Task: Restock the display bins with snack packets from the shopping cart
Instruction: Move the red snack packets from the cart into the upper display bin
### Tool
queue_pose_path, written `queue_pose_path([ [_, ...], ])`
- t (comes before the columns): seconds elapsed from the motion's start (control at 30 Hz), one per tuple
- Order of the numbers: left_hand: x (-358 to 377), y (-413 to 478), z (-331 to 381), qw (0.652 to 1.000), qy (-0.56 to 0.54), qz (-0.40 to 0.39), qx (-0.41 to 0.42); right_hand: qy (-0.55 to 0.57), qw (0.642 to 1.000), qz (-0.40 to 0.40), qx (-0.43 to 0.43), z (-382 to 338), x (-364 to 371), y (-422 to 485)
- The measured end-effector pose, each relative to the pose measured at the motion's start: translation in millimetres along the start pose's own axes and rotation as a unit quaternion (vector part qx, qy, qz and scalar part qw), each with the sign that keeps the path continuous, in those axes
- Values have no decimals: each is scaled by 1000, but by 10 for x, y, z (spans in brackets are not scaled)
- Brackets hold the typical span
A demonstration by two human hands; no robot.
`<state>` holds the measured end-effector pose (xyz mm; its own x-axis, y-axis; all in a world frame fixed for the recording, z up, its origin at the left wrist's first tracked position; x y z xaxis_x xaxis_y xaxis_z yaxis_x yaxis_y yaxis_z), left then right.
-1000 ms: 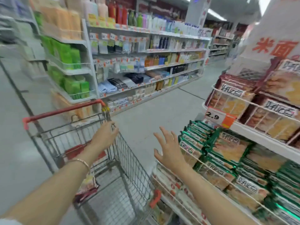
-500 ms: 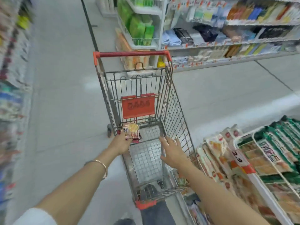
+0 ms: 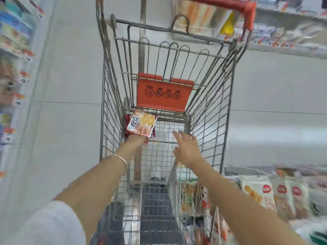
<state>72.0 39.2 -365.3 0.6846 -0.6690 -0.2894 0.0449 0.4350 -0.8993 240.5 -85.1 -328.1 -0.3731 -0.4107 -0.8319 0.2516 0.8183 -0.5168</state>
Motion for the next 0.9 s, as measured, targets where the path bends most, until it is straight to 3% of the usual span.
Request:
queue_pose_path([
  [0.17, 136, 645, -56, 978, -174, 52, -100, 46, 997, 12, 54, 276, 94, 597],
  [0.33, 442, 2507, -848, 964, -222, 64, -131, 126, 989, 35, 71, 283, 278, 846],
  [0.5, 439, 1098, -153, 932, -347, -7, -107, 156, 984, 62, 58, 235, 315, 904],
  [0.67, 582, 476, -745, 904, -399, -29, -148, 236, 965, 54, 103, 257, 365, 1051],
  [0.9, 628, 182, -1579, 881, -443, 40, -165, 310, 934, -76, 161, 20, 490, 1582],
])
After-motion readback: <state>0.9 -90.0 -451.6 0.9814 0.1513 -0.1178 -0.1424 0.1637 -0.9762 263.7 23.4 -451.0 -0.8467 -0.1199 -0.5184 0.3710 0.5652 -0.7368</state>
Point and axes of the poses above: each hand's wrist, its own y-axis towards the middle knuckle, its own x-axis out of the palm, z = x × y, the point moved 2 cm from there along y, towards the middle knuckle, and after that the axes turned 1 degree about y, right-handed, at the moved point
